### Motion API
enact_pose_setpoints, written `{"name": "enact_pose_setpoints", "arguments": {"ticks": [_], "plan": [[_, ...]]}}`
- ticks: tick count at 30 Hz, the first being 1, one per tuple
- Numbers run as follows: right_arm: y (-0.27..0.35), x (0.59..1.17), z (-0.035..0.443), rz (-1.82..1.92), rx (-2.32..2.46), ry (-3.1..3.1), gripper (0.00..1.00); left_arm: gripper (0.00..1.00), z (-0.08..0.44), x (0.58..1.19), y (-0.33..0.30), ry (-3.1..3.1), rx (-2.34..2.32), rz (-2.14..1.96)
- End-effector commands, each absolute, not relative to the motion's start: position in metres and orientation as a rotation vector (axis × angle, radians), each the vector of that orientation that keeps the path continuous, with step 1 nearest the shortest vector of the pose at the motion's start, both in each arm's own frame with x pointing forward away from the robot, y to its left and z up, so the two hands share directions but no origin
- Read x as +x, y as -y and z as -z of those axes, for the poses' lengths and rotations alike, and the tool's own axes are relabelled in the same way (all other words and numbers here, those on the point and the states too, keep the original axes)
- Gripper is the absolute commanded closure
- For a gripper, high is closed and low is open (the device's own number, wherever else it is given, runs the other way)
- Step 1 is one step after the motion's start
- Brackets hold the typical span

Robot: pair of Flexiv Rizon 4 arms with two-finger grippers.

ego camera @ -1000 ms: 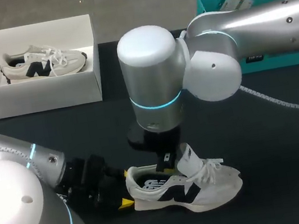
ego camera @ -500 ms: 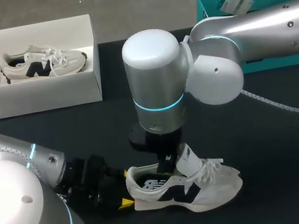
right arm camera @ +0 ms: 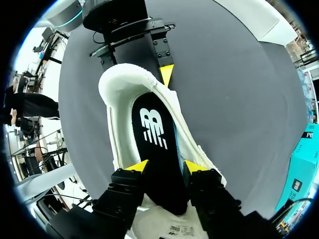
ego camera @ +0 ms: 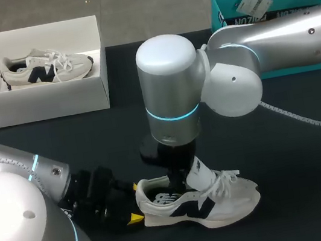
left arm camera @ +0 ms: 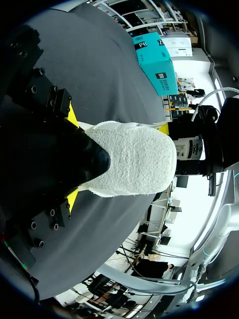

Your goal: Take the shoe out of the shoebox, open the shoe tongue, remove and reinsert the insole, then place the shoe into the shoebox

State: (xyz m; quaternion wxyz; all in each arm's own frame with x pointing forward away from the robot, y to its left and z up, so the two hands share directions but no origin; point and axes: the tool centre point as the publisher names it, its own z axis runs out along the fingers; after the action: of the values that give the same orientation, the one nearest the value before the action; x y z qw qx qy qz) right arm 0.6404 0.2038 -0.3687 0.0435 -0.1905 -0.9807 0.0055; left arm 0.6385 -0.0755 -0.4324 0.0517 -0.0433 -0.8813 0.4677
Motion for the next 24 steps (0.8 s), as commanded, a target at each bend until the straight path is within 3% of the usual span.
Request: {"name": "enact_pose_setpoints", "arguments": {"ticks": [1,6,12,14,16,24], "plan": [[-0.208,0.639,0.391,-0.002,-0.579,2.975,0.56,1.0,0.436,0.637,0.078,2.685,-0.131,-1.418],[-0.215,0.634,0.412,-0.004,-0.551,2.935,0.55,1.0,0.436,0.637,0.078,2.685,-0.131,-1.418],[-0.221,0.624,0.43,0.029,-0.537,2.897,0.45,1.0,0.436,0.637,0.078,2.685,-0.131,-1.418],[-0.221,0.623,0.43,0.026,-0.526,2.894,0.6,1.0,0.436,0.637,0.078,2.685,-0.131,-1.418],[-0.22,0.622,0.428,0.035,-0.511,2.894,1.0,1.0,0.436,0.637,0.078,2.685,-0.131,-1.418],[-0.215,0.626,0.418,0.032,-0.483,2.893,1.0,1.0,0.436,0.637,0.078,2.685,-0.131,-1.418]]}}
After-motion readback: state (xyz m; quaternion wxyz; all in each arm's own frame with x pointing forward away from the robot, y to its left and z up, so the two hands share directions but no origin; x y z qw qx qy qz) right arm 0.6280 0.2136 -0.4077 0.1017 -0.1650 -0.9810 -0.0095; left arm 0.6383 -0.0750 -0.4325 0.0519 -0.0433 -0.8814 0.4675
